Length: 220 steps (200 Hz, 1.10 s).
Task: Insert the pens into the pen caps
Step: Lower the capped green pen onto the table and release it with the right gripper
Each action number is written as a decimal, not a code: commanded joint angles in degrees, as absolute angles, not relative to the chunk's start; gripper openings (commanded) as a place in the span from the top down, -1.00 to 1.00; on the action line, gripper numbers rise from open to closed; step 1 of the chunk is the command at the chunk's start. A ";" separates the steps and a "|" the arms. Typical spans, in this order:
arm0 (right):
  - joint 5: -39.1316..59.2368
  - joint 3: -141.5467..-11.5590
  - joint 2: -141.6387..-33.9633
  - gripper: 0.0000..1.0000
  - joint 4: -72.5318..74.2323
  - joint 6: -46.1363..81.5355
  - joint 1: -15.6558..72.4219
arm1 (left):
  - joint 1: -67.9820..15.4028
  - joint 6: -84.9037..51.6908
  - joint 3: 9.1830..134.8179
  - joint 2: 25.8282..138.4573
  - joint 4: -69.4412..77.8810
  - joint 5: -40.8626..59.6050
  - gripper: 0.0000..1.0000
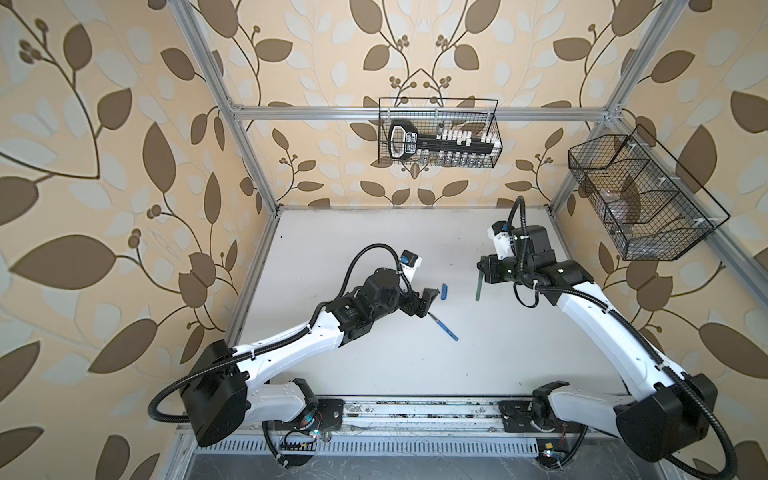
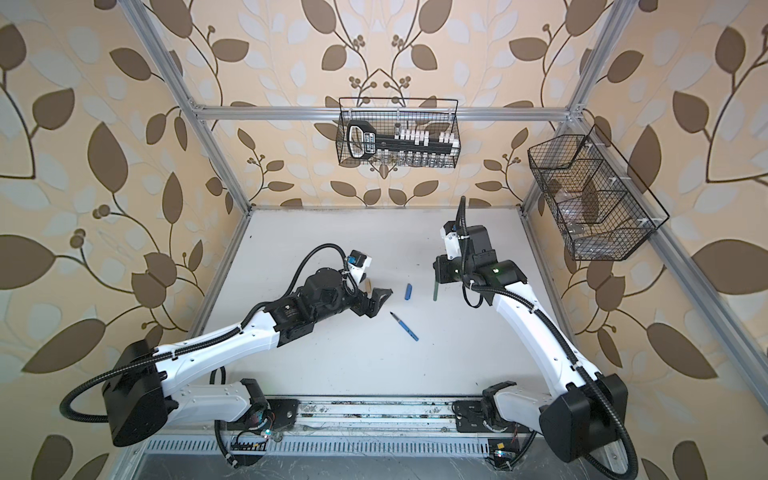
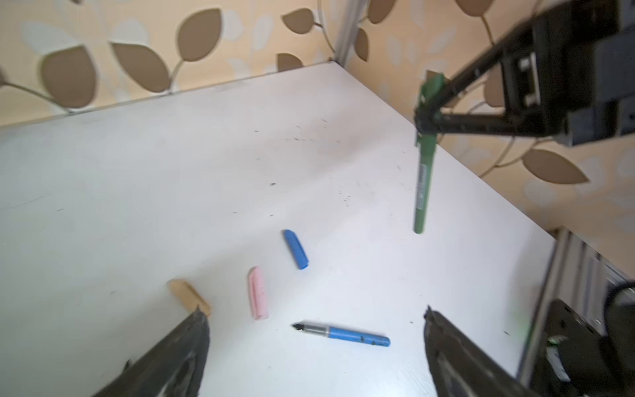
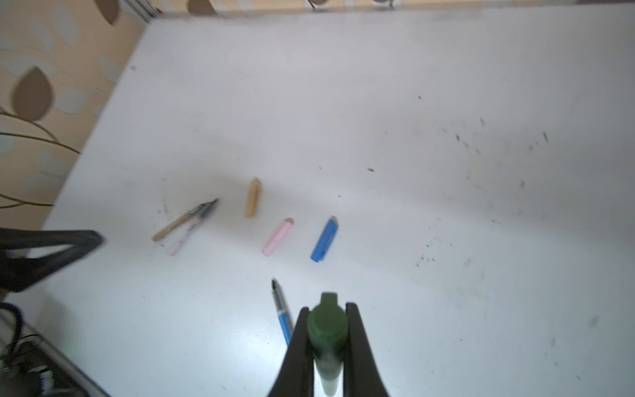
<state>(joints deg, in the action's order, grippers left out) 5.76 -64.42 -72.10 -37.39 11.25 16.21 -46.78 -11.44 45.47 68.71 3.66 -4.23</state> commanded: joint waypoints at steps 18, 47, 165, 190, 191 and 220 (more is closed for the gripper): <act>-3.82 -65.04 -79.25 1.00 -44.39 7.47 14.89 | -43.65 -13.73 41.22 63.86 -2.39 -17.97 -0.98; -6.27 -64.42 -83.97 1.00 -43.80 6.32 13.18 | -40.33 -12.44 41.29 62.79 -3.90 -18.11 -0.98; -10.77 -69.16 -105.06 1.00 -38.24 4.49 10.17 | -39.74 -12.41 34.37 58.40 2.63 -18.81 -0.98; -13.52 -69.49 -105.96 0.96 -37.21 3.98 10.00 | -39.73 -12.30 34.37 59.30 2.94 -18.54 -0.98; -13.62 -69.51 -105.98 0.96 -37.15 3.97 9.96 | -39.73 -12.35 34.37 59.36 2.96 -18.50 -0.98; -15.55 -69.46 -107.02 0.89 -36.11 3.32 9.43 | -39.73 -12.13 34.52 60.58 3.51 -17.58 -0.98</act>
